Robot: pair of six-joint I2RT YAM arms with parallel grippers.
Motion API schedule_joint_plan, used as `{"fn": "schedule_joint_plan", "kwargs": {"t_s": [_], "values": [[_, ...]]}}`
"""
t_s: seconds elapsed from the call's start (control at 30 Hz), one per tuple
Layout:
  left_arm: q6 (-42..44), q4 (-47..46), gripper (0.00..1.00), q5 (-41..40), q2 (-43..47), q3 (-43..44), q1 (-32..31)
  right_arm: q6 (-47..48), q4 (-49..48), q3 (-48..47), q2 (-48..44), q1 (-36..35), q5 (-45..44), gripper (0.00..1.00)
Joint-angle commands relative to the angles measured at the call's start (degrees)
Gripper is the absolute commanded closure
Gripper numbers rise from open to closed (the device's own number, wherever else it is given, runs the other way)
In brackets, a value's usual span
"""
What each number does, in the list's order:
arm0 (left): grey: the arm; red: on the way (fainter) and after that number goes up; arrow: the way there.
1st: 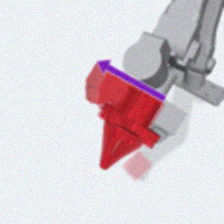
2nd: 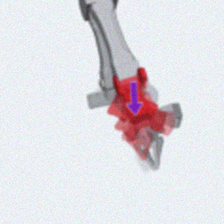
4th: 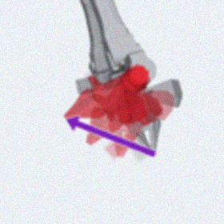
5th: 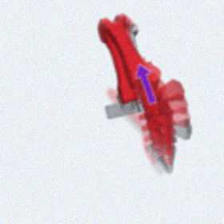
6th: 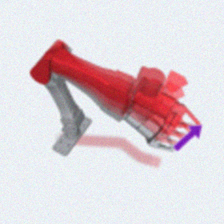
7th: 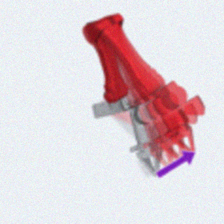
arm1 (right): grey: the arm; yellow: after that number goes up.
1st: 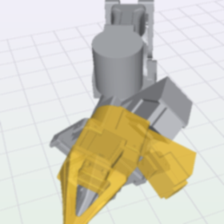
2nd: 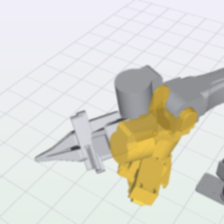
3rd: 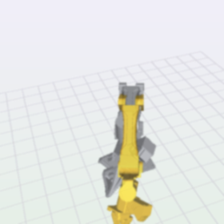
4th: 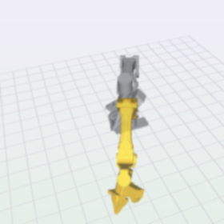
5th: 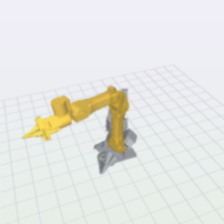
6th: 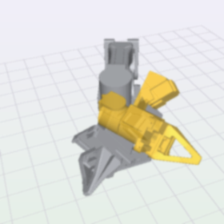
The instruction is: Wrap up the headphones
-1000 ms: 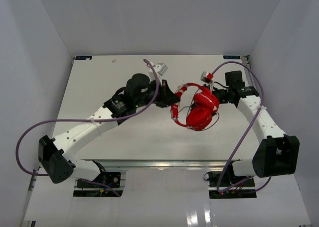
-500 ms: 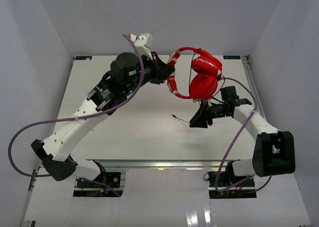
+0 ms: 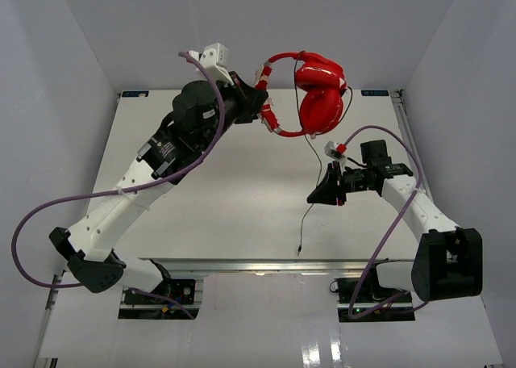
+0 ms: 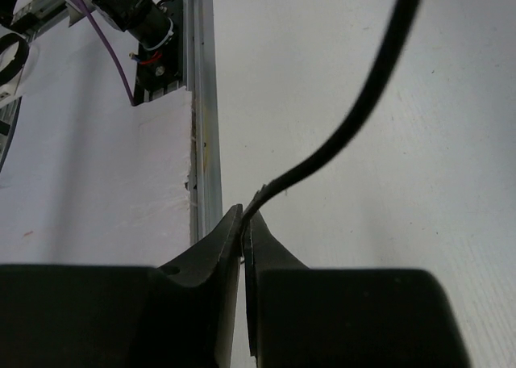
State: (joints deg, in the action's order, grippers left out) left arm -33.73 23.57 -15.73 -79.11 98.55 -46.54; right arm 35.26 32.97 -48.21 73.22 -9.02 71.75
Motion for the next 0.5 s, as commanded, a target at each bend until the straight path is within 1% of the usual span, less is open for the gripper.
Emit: {"fn": "schedule_joint_plan", "kwargs": {"t_s": [0.0, 0.1, 0.17, 0.23, 0.33, 0.37, 0.4, 0.47], "values": [[-5.9, -7.1, 1.0, -3.4, 2.9, -2.1, 2.3, -1.6, -0.6, -0.9, -4.2, 0.1, -1.1, 0.92], [-7.4, -7.5, 1.0, -6.1, 2.0, -3.1, 4.9, -1.3, 2.2, -2.3, -6.6, -0.8, -8.5, 0.92], [-8.6, -7.3, 1.0, -7.1, 0.5, -3.6, 8.2, 0.2, 5.3, -4.1, -10.2, -3.4, -18.2, 0.92], [-9.6, -6.4, 1.0, -7.7, -1.1, -4.9, 11.8, 1.0, 6.7, -6.2, -12.6, -8.2, -30.5, 0.92], [-11.8, -6.4, 1.0, -7.2, -3.7, -8.5, 15.0, 6.8, 13.6, -12.3, -11.7, -10.9, -41.8, 0.92], [-12.3, -6.6, 1.0, -7.4, -4.7, -9.8, 15.4, 7.9, 15.1, -14.4, -11.3, -11.5, -46.7, 0.92], [-12.6, -7.0, 1.0, -7.4, -5.5, -10.7, 15.6, 11.4, 16.2, -15.7, -10.9, -12.0, -51.8, 0.92], [-13.1, -8.1, 1.0, -7.2, -7.6, -11.9, 15.7, 15.2, 17.7, -18.2, -10.9, -14.4, -58.2, 0.92]]}}
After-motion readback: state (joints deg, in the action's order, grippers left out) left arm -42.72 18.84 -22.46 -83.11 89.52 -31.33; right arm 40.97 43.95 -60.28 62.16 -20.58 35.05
